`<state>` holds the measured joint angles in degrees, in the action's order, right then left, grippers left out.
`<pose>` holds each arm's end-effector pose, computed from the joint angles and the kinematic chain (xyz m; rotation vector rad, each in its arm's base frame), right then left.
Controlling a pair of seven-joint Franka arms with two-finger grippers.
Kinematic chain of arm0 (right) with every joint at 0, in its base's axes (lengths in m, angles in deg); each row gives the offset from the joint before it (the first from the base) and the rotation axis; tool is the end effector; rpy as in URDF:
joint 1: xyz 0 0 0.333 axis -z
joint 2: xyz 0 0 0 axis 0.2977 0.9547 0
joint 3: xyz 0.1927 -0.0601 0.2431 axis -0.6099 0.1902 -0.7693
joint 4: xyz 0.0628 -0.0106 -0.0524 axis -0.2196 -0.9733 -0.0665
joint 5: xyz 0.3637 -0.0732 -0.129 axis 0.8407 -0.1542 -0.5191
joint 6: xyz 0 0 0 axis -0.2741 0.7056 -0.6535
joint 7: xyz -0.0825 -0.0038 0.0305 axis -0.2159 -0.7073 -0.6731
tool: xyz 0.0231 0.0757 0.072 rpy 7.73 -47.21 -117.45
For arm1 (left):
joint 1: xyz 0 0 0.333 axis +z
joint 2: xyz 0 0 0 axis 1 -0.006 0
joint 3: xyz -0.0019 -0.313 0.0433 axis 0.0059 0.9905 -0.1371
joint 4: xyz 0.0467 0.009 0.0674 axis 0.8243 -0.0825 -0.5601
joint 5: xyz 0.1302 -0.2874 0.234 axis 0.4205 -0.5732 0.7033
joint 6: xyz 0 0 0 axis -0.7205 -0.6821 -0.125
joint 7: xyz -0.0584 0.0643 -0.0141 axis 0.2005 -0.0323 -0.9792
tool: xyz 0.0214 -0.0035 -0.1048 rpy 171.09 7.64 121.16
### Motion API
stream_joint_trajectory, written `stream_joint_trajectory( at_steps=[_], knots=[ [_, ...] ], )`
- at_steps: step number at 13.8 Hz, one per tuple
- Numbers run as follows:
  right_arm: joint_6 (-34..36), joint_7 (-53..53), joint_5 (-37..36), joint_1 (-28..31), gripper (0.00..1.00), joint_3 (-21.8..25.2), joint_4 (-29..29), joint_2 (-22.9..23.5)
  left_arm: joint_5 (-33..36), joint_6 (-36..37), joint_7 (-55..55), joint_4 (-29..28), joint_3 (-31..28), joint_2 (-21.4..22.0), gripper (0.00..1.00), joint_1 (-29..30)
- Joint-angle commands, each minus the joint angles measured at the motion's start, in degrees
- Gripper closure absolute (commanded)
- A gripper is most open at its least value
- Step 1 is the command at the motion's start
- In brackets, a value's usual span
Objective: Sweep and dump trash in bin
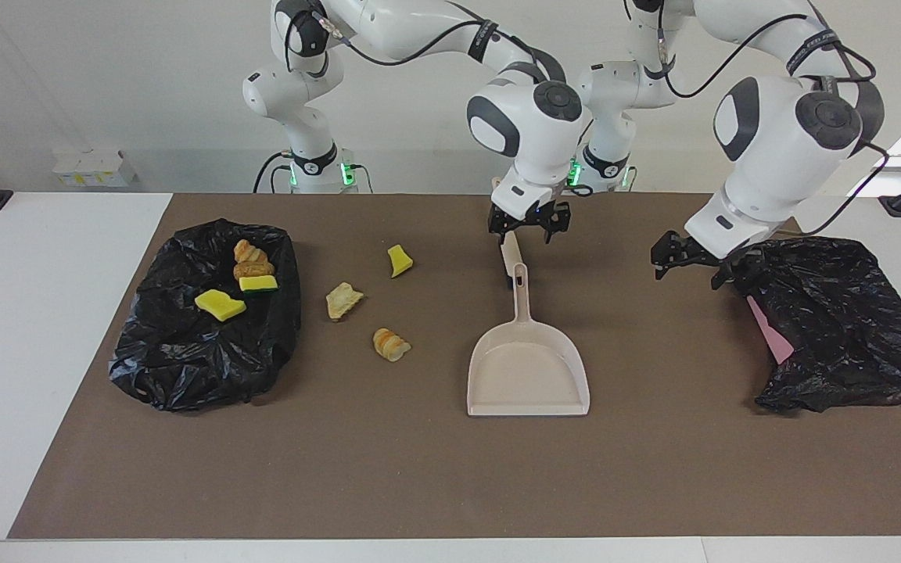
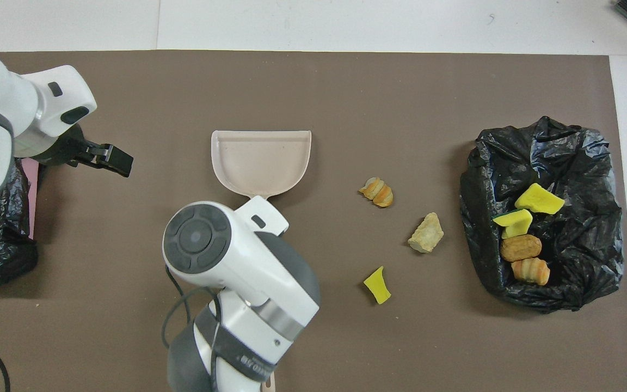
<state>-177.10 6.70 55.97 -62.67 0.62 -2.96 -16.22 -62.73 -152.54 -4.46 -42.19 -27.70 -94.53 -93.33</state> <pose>0.4294 0.5145 0.4349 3.1134 0.0441 -0.1648 0.6105 -0.1070 0.5036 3.0723 -0.4546 -0.1287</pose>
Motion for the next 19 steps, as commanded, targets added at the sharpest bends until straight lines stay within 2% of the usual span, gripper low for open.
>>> stream_joint_trajectory(
  at_steps=[1, 3, 5, 8, 10, 15, 16, 17, 18, 19],
  knots=[
    [-4.7, -1.1, 1.3, -2.6, 0.0, 0.3, -13.8, -8.2, -1.0, -3.9, 0.6, -1.2, -0.8, -2.6, 0.0, -3.6],
    [-12.1, -1.4, 3.5, -4.1, 0.0, 0.3, -22.9, -12.4, -1.2, -8.0, -0.2, -4.3, -0.8, -2.6, 0.0, -6.3],
    [-20.0, -1.5, 4.6, -5.8, 0.0, 0.3, -32.3, -16.0, -1.1, -11.3, -7.7, -7.4, -0.8, -2.5, 0.0, -10.7],
    [-22.2, -1.5, 4.6, -7.6, 0.03, 0.3, -35.0, -16.1, -1.2, -14.0, -17.6, -9.3, -0.8, -2.8, 0.0, -16.3],
    [-24.5, -1.6, 4.7, -8.5, 0.06, 0.3, -37.0, -16.2, -1.4, -18.2, -21.1, -12.9, -0.8, -2.6, 0.0, -19.0],
    [-25.1, -1.4, 5.1, -9.0, 0.19, 0.2, -38.8, -17.1, -3.2, -22.9, -23.6, -18.8, -0.7, -1.7, 0.0, -21.2],
    [-25.1, -1.4, 6.2, -9.1, 0.28, 0.2, -38.9, -17.1, -3.2, -23.0, -23.6, -19.1, -0.5, -1.7, 0.1, -21.2],
    [-25.0, -1.1, 6.4, -9.1, 0.36, 0.2, -38.9, -17.0, -3.3, -23.2, -23.6, -19.6, -0.4, -1.7, 0.29, -21.3],
    [-25.0, -1.1, 6.4, -9.1, 0.44, 0.2, -38.9, -17.0, -3.9, -23.2, -23.6, -19.7, -0.4, -1.9, 0.56, -21.7],
    [-25.0, -1.0, 6.4, -9.1, 0.51, 0.2, -38.8, -17.1, -4.3, -22.8, -23.6, -19.5, -0.5, -2.0, 1.0, -21.8]
  ],
)
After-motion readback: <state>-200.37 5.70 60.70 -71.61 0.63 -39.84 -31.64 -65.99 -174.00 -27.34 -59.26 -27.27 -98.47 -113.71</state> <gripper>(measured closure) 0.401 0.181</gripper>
